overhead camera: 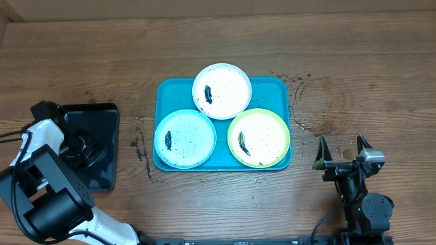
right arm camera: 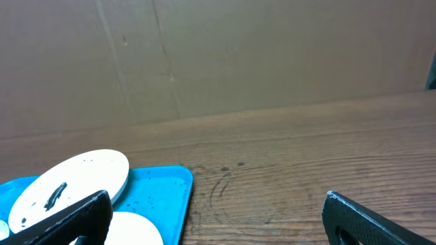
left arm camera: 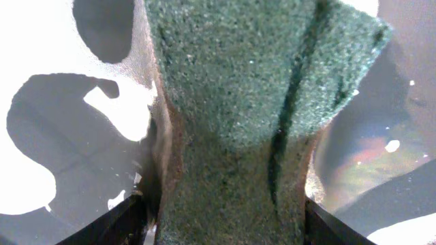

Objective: Clean dirty plates on tray and stack at the side
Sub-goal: 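Grasp the green sponge with the left gripper and dip it in water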

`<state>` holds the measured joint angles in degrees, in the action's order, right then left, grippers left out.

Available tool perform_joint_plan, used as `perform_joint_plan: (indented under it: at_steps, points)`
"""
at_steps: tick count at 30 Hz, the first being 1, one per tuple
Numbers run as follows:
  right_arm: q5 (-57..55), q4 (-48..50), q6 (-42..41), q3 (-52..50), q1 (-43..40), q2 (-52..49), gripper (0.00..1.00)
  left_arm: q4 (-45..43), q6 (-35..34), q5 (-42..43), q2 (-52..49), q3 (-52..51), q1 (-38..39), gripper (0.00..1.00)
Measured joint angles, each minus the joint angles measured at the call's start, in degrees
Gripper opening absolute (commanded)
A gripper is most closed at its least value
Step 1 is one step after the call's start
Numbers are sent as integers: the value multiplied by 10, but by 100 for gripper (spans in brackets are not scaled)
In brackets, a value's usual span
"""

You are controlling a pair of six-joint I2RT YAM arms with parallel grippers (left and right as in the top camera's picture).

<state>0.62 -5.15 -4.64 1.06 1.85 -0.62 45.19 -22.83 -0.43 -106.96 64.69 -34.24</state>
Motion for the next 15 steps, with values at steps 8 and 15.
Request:
perform_joint_plan:
  at_steps: [8,15]
  points:
    - [0,0,0,0,0,0,100,20,4,-5,0,0,0,20]
    - [0,0,0,0,0,0,100,18,5,-5,0,0,0,4]
